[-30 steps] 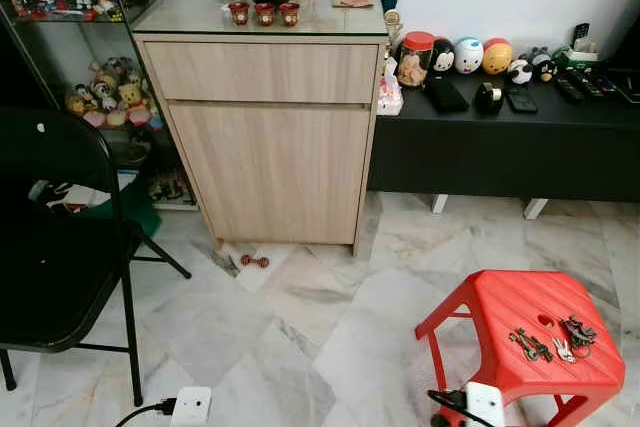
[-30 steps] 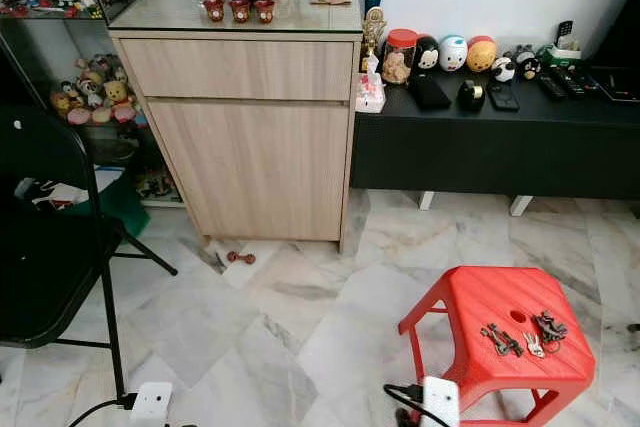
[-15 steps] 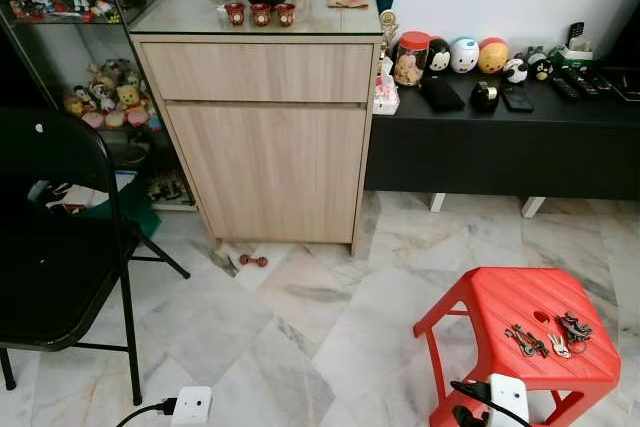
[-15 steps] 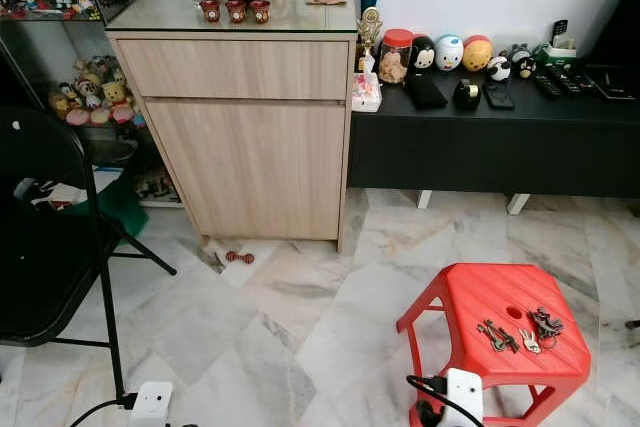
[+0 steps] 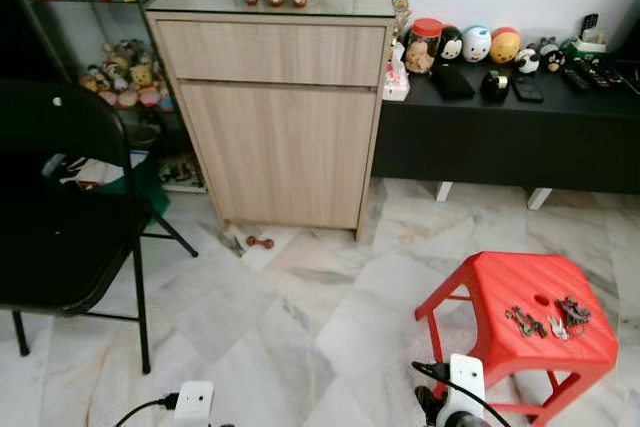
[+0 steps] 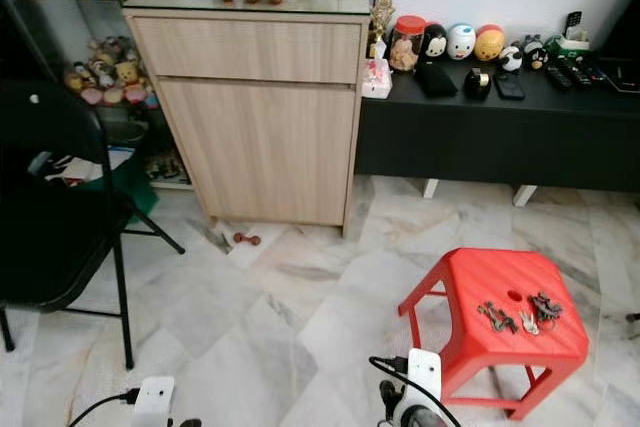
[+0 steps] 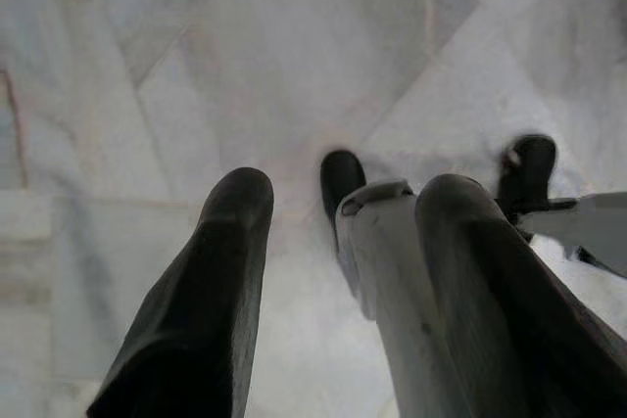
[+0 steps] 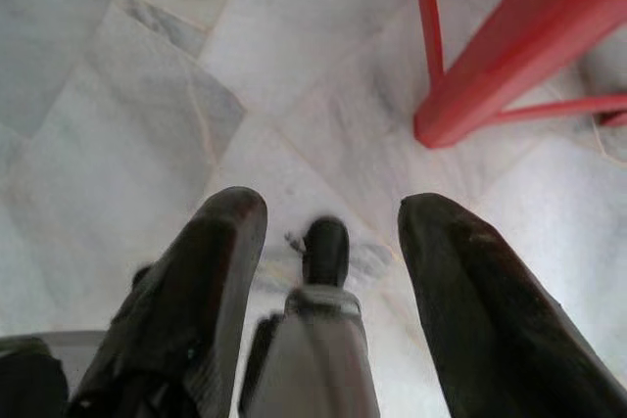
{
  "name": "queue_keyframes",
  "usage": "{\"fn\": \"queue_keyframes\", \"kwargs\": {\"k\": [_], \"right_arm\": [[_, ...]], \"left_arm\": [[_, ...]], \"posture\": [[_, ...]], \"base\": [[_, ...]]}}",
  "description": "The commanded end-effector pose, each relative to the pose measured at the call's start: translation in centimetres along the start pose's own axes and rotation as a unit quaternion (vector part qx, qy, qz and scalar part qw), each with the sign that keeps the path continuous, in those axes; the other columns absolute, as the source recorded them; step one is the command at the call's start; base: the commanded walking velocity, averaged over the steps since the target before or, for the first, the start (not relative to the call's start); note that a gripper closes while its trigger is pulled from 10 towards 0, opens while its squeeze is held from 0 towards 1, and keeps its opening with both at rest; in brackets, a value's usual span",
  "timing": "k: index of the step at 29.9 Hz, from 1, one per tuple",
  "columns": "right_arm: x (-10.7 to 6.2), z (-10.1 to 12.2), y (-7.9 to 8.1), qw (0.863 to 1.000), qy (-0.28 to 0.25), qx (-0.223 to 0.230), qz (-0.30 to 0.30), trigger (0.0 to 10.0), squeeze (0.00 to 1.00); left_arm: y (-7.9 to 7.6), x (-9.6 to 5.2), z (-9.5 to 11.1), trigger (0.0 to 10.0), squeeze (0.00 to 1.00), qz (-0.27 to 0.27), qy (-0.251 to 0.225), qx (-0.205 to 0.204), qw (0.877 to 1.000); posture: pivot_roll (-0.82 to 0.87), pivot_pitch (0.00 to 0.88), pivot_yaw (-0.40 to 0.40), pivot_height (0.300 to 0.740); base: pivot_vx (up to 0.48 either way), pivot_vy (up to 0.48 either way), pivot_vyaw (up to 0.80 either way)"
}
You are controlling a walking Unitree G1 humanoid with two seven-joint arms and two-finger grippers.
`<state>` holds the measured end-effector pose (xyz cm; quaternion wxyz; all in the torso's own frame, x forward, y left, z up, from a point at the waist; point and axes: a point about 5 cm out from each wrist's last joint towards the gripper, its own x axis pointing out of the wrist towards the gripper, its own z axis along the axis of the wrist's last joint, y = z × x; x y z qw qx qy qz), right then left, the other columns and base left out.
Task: Hang keys on a hook
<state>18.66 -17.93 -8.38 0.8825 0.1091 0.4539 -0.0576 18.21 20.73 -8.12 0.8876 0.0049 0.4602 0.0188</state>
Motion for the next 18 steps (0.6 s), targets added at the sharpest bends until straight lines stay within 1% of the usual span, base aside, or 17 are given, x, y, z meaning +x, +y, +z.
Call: {"fn": "queue_keyframes", "kwargs": {"k": [1,3,11,15,18], "right_arm": [[0.01,0.38,-0.4,1.0,-0.002,0.003,-0.004,10.0,0.0],[-0.02,0.36,-0.55,1.0,-0.002,0.003,-0.004,10.0,0.0],[-0.04,0.38,-0.7,1.0,-0.003,0.003,-0.005,10.0,0.0],[-0.05,0.43,-0.76,1.0,-0.004,0.004,-0.005,10.0,0.0],[-0.05,0.43,-0.81,1.0,-0.004,0.005,-0.007,10.0,0.0]], "left_arm": [[-0.21,-0.1,-0.76,10.0,0.0,-0.002,0.01,-0.002,1.0],[-0.21,-0.1,-0.79,10.0,0.0,-0.002,0.012,0.006,1.0],[-0.31,-0.11,-0.91,10.0,0.0,-0.004,0.013,0.009,1.0],[-0.31,-0.12,-0.91,10.0,0.0,-0.006,0.013,0.021,1.0],[-0.26,-0.13,-0.95,10.0,0.0,-0.003,0.014,0.018,1.0]], "posture": [[0.1,0.036,-0.023,0.74],[0.1,0.036,-0.023,0.74],[0.1,0.041,-0.025,0.74],[0.1,0.043,-0.024,0.74],[0.1,0.044,-0.025,0.74]], "base": [[0.0,0.0,0.0],[0.0,0.0,0.0],[0.0,0.0,0.0],[0.0,0.0,0.0],[0.0,-0.325,0.0]]}}
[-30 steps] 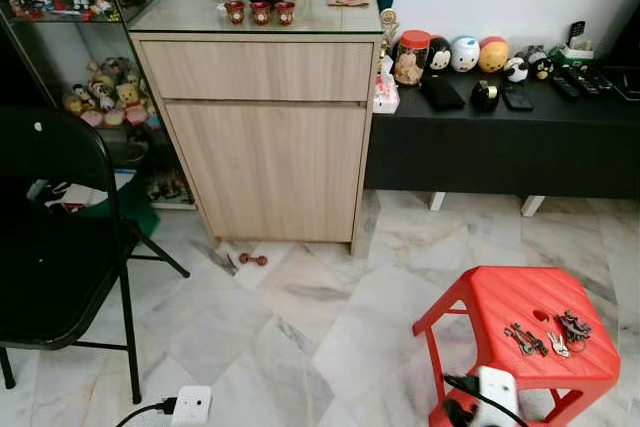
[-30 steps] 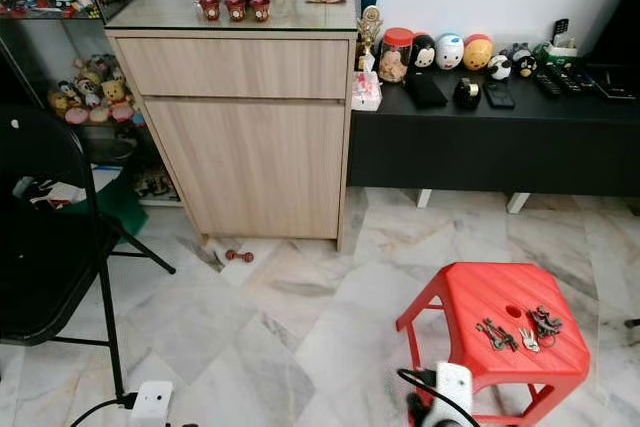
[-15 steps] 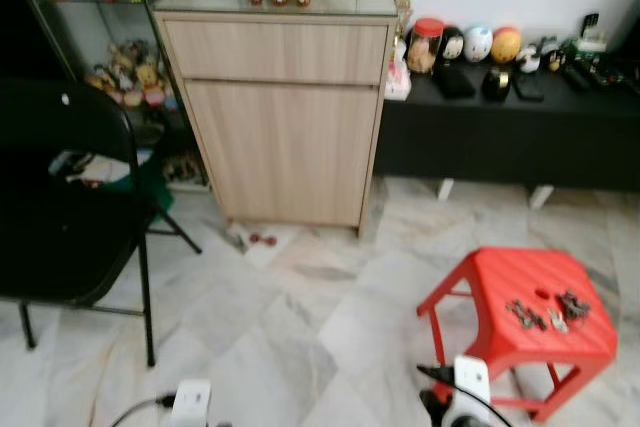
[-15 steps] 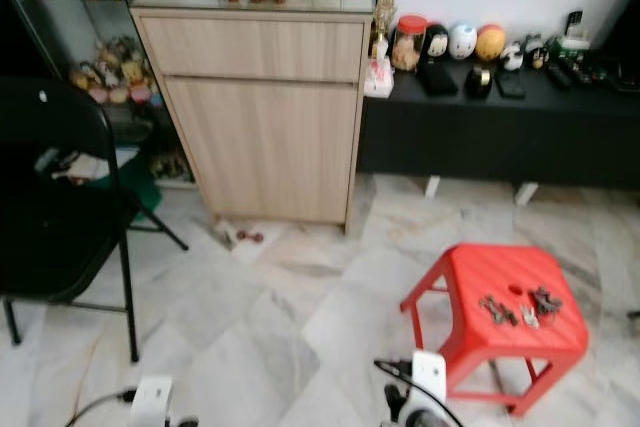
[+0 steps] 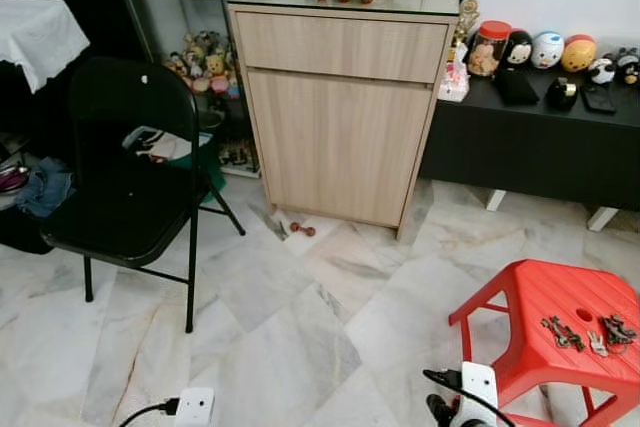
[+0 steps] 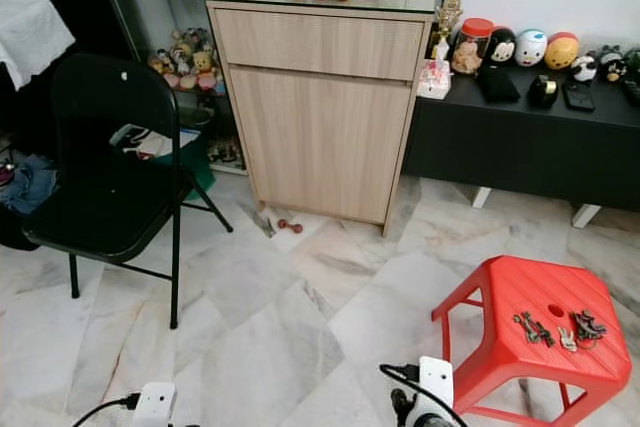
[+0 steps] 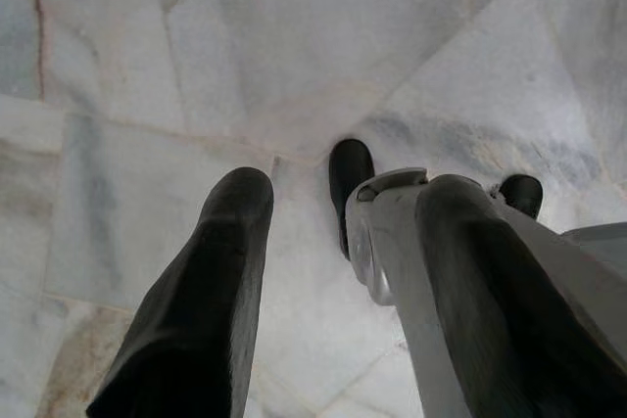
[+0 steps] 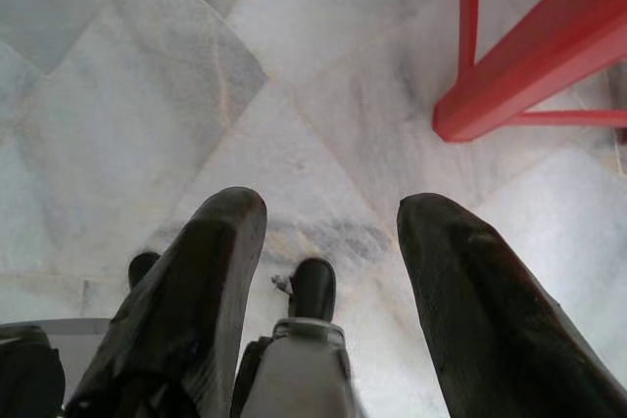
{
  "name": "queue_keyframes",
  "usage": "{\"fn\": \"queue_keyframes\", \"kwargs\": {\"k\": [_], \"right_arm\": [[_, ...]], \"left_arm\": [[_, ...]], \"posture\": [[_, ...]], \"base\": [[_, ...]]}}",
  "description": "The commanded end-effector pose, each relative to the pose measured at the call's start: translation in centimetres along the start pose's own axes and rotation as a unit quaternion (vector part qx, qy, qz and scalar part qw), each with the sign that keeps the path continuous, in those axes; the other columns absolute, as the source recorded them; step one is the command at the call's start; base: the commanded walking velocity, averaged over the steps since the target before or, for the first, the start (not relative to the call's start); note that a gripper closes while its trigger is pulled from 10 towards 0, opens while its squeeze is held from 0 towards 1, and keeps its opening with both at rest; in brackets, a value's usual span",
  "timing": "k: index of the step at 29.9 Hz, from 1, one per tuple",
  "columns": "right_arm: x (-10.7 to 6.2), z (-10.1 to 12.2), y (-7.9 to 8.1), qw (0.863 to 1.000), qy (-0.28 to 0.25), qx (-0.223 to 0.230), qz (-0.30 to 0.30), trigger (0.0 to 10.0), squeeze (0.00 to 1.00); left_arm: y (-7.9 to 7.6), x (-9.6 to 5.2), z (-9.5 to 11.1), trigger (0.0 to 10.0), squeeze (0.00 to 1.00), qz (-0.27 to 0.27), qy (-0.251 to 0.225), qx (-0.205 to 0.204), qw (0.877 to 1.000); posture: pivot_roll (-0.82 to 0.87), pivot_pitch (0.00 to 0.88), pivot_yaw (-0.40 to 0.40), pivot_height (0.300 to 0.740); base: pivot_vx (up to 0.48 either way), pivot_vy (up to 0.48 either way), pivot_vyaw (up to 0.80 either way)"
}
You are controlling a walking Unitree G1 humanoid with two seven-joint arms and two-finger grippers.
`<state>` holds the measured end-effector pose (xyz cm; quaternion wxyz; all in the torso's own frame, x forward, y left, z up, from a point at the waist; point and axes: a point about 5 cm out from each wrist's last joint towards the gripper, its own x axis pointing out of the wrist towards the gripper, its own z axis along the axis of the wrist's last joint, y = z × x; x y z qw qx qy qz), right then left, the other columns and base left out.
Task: Hang keys on a hook
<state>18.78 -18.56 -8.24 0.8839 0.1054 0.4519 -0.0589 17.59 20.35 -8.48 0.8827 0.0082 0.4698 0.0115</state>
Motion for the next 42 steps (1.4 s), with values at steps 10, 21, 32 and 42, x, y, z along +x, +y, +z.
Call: {"fn": "queue_keyframes", "kwargs": {"k": [10,21,32,42], "right_arm": [[0.0,0.1,-0.4,1.0,-0.004,0.013,-0.012,10.0,0.0],[0.0,0.1,-0.4,1.0,-0.003,0.014,-0.012,10.0,0.0],[-0.1,-0.1,-0.4,1.0,-0.004,0.016,-0.012,10.0,0.0],[-0.4,-1.4,-1.1,0.999,0.007,0.028,-0.026,10.0,0.0]], "left_arm": [[0.2,-0.1,-0.3,10.0,0.0,0.001,0.004,0.01,1.0],[0.2,-0.1,-0.3,10.0,0.0,0.0,0.005,0.008,1.0],[0.3,-0.1,-0.5,10.0,0.0,0.0,0.004,0.006,1.0],[0.5,-0.4,-1.8,10.0,0.0,-0.002,0.022,0.019,1.0]], "posture": [[0.09,0.053,-0.023,0.74],[0.1,0.057,-0.023,0.74],[0.11,0.06,-0.027,0.74],[0.06,0.092,0.004,0.74]], "base": [[0.0,-0.312,0.0],[0.0,-0.307,0.0],[0.0,-0.307,0.0],[0.0,-0.089,0.0]]}}
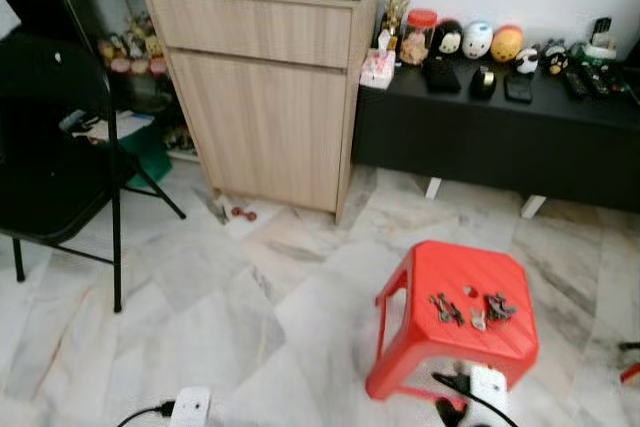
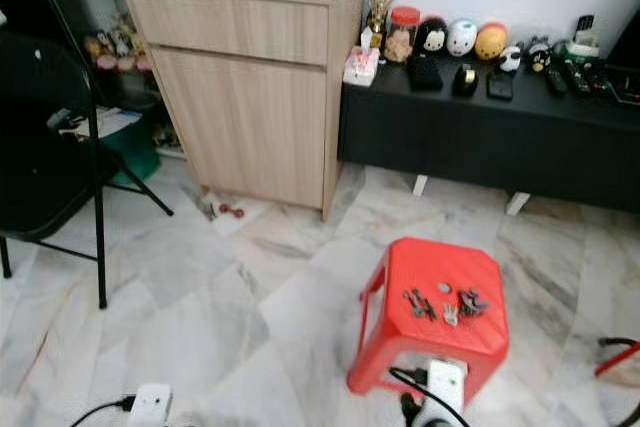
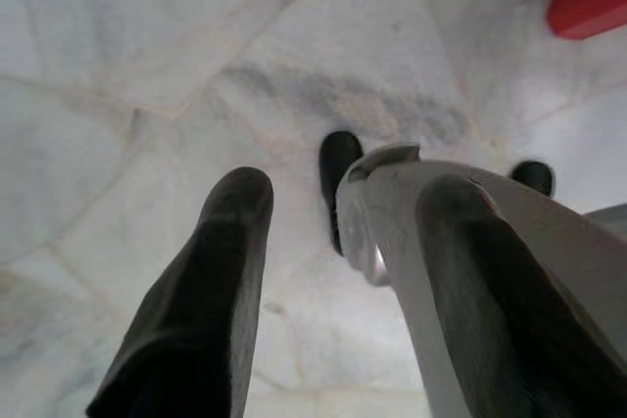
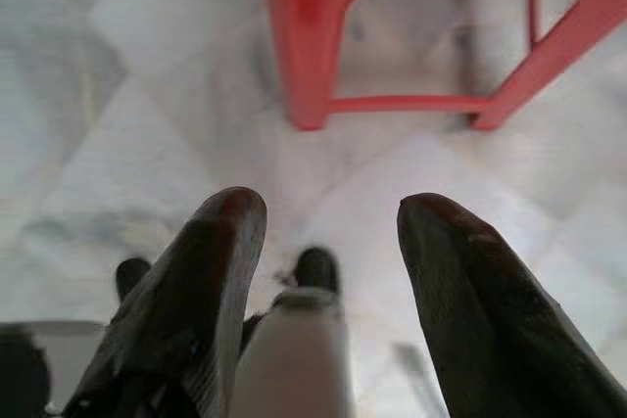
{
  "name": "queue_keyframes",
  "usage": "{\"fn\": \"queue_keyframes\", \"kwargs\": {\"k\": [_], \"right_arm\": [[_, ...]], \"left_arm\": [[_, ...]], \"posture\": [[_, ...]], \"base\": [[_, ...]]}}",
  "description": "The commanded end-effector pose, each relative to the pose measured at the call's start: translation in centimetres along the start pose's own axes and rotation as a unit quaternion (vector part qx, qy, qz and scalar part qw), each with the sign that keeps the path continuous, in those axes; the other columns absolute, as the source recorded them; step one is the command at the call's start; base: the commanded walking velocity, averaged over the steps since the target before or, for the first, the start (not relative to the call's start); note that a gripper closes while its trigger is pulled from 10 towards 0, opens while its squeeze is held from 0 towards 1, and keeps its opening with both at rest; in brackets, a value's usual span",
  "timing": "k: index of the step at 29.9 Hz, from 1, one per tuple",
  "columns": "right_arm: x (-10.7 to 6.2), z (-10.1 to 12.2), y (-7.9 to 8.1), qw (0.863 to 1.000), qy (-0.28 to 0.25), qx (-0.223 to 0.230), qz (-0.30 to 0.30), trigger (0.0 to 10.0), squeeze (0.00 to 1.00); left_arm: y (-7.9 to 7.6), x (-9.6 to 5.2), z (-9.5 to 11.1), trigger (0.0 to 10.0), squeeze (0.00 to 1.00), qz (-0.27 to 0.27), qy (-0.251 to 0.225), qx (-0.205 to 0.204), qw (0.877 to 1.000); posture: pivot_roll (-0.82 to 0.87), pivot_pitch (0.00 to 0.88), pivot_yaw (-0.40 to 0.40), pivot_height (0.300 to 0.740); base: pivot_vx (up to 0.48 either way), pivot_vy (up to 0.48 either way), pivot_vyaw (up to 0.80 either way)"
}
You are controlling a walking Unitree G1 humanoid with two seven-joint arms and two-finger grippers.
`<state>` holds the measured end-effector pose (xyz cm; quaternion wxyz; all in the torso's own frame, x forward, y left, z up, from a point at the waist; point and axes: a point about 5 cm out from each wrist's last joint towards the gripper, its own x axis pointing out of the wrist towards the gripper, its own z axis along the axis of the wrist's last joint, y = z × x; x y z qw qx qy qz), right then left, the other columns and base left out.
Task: Hang keys on a hook
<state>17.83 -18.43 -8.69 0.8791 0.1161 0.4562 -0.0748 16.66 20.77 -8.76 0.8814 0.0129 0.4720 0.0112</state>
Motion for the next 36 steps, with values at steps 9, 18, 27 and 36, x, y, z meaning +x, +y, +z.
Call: {"fn": "queue_keyframes", "kwargs": {"k": [9,18,27,36], "right_arm": [[-0.5,-1.0,-2.1,0.999,0.009,0.012,-0.031,10.0,0.0],[-0.6,-0.7,-2.6,1.0,-0.004,0.009,-0.026,10.0,0.0],[-0.5,-0.3,-2.7,1.0,0.001,-0.027,-0.013,10.0,0.0],[-0.4,0.1,-2.4,1.0,-0.011,-0.015,-0.01,10.0,0.0]], "left_arm": [[-0.8,0.1,0.2,10.0,0.0,-0.017,-0.004,0.018,1.0],[-0.7,0.2,0.5,10.0,0.0,-0.004,-0.009,0.004,1.0],[-0.1,0.0,1.6,10.0,0.0,0.017,-0.071,-0.041,0.997],[0.7,-0.2,1.0,10.0,0.0,0.024,-0.064,-0.027,0.997]], "posture": [[0.06,0.086,-0.008,0.74],[0.09,0.063,-0.053,0.74],[0.14,0.064,-0.07,0.74],[0.13,0.033,-0.044,0.74]], "base": [[0.0,0.0,0.0],[0.0,0.0,0.0],[0.0,0.0,0.0],[0.0,0.0,0.0]]}}
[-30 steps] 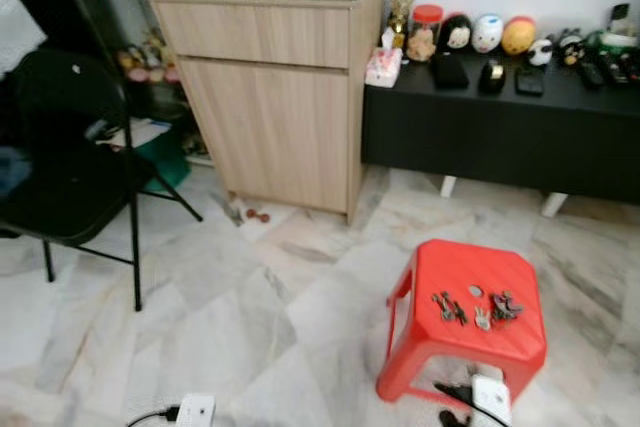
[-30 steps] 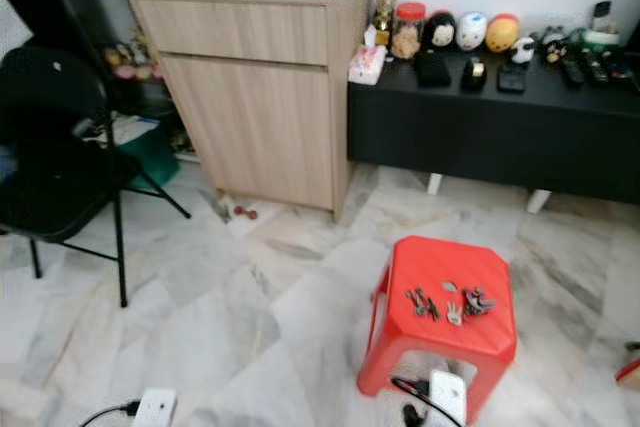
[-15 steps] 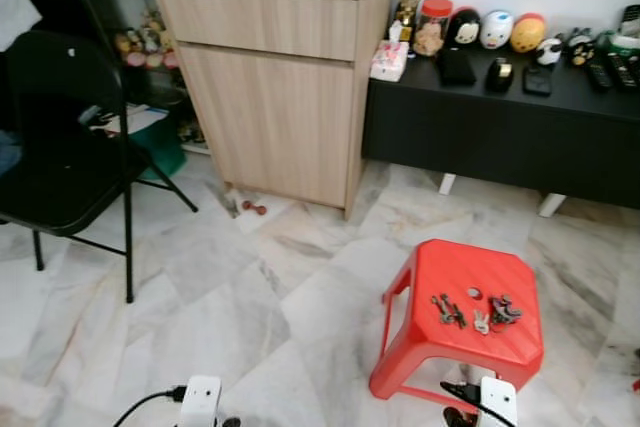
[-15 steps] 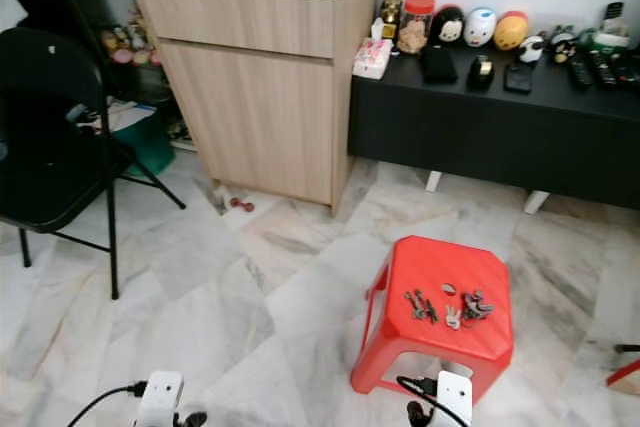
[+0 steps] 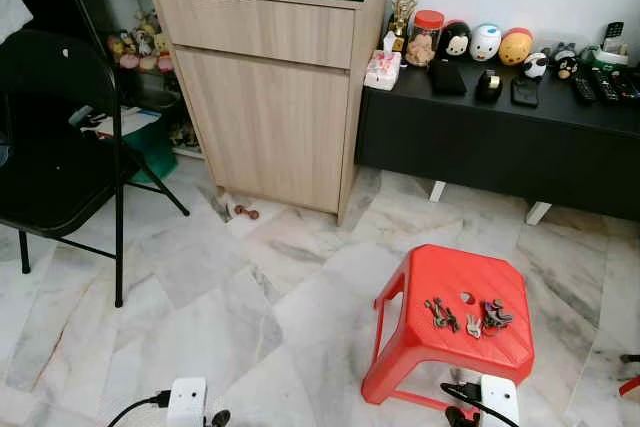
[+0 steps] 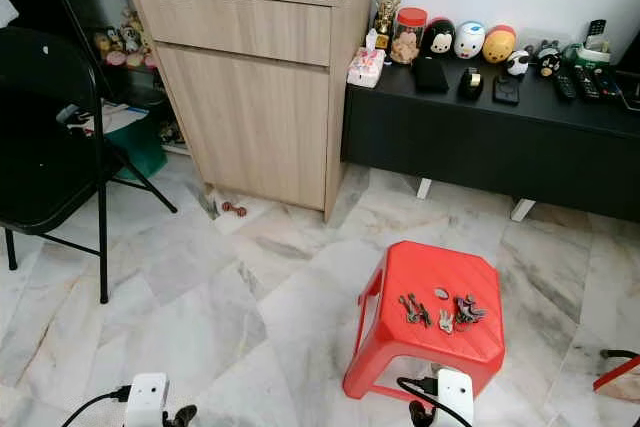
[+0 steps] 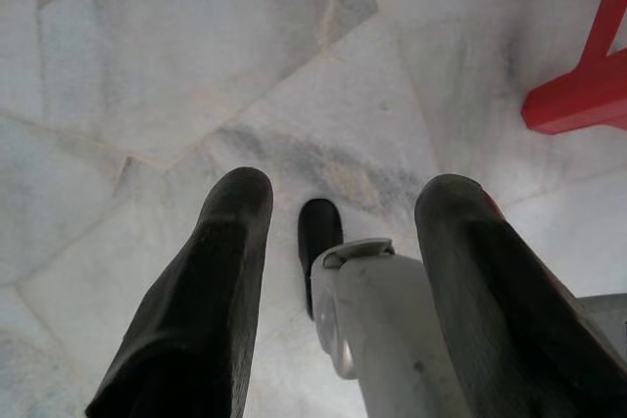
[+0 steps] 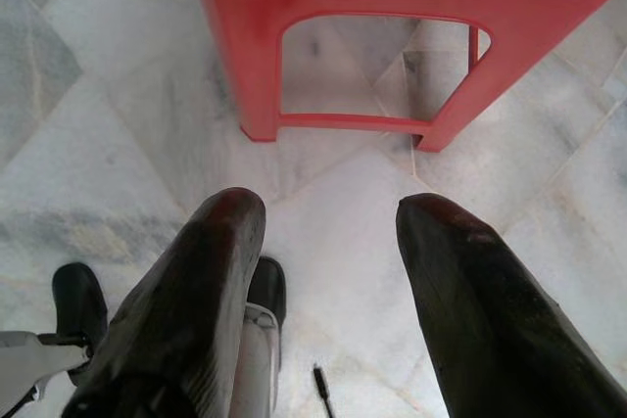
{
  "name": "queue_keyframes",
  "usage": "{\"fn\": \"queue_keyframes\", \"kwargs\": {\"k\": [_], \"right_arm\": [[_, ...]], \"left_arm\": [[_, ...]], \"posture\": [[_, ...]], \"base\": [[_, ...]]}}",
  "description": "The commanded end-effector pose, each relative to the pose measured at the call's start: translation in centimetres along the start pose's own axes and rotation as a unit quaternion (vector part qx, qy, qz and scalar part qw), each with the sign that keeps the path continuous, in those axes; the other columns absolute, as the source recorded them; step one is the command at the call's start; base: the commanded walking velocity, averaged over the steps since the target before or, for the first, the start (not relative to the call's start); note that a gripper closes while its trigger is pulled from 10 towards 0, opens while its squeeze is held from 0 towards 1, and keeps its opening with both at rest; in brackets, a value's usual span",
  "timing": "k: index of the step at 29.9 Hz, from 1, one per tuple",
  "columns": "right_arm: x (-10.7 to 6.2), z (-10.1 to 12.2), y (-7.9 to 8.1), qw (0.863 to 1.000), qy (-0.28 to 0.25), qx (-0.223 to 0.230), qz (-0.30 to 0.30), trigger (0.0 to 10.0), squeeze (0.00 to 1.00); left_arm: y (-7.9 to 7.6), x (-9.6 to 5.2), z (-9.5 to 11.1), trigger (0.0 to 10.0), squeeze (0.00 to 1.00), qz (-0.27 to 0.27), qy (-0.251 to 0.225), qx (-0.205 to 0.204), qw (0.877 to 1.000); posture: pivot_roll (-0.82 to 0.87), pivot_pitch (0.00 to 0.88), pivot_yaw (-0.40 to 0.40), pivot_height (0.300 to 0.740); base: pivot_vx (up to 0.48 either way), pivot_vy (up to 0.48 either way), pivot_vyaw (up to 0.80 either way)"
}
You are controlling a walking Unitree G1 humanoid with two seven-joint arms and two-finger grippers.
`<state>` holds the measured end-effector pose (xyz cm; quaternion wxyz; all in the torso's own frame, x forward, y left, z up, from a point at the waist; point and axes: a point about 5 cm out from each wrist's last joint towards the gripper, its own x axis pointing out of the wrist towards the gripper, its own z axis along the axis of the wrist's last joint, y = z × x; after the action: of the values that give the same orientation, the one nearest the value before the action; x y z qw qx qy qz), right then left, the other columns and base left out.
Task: Hang keys on a hook
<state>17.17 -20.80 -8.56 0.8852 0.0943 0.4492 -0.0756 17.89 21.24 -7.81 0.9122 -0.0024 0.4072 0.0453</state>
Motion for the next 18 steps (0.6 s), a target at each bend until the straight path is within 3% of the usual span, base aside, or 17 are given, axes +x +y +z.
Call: {"fn": "queue_keyframes", "kwargs": {"k": [1,4,13,18], "right_arm": [[0.0,-0.1,0.1,1.0,0.002,0.003,0.001,10.0,0.0],[0.1,-0.1,0.4,1.0,0.009,-0.001,0.006,10.0,0.0],[0.2,0.0,1.0,1.0,-0.002,0.024,0.006,10.0,0.0],[0.2,0.0,1.2,1.0,0.001,0.02,0.006,10.0,0.0]], "left_arm": [[0.5,-0.2,-0.5,10.0,0.0,0.003,0.007,0.005,1.0],[1.0,-0.2,-0.3,10.0,0.0,0.011,0.003,0.011,1.0],[0.4,-0.1,-0.1,10.0,0.0,-0.009,0.006,0.029,1.0],[0.5,0.1,0.5,10.0,0.0,-0.011,0.003,0.035,0.999]], "posture": [[0.13,0.034,-0.043,0.74],[0.13,0.029,-0.036,0.74],[0.09,0.005,0.007,0.74],[0.09,0.0,0.015,0.74]], "base": [[0.0,0.0,0.0],[0.0,0.0,-0.2],[0.0,0.0,-0.76],[0.0,0.0,0.0]]}}
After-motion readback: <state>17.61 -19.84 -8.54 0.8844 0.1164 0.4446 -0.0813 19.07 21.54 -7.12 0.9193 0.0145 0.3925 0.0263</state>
